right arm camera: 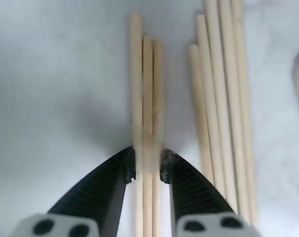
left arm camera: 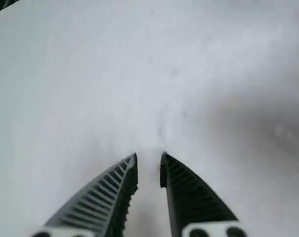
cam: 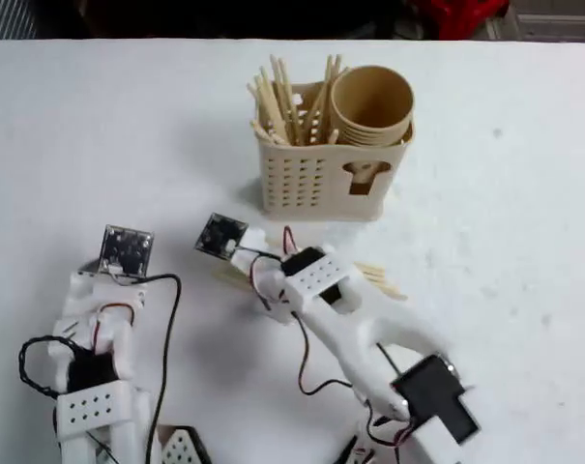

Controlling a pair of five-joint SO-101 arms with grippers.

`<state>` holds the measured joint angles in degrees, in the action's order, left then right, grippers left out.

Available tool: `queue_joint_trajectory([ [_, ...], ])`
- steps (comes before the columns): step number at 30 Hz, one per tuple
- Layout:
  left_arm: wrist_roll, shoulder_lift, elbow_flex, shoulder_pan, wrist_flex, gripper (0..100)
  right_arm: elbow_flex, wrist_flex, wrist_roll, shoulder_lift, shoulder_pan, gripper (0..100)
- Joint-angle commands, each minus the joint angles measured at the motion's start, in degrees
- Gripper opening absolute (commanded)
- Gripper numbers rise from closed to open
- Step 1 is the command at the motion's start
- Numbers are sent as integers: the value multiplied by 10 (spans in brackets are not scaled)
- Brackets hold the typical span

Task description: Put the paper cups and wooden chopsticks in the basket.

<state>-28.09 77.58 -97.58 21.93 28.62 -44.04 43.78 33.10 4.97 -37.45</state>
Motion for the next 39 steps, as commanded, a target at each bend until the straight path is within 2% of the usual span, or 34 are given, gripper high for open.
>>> queue_joint_trajectory([
  [1,4,7,3,-7,-11,94,-3,25,3,65,35,17],
  [14,4,7,3,-7,-11,94,-57,29,-22,216,60,17],
  [17,4,7,3,-7,-11,94,-31,46,-60,276,78,17],
  [22,4,7,3,-7,-11,94,101,124,-89,370,84,17],
  [28,4,7,3,-7,-11,94,336,123,-138,366,84,17],
  [32,4,7,3,-7,-11,94,455,48,-178,295,85,17],
  [39,4,7,3,-7,-11,94,513,-174,-182,164,87,21],
])
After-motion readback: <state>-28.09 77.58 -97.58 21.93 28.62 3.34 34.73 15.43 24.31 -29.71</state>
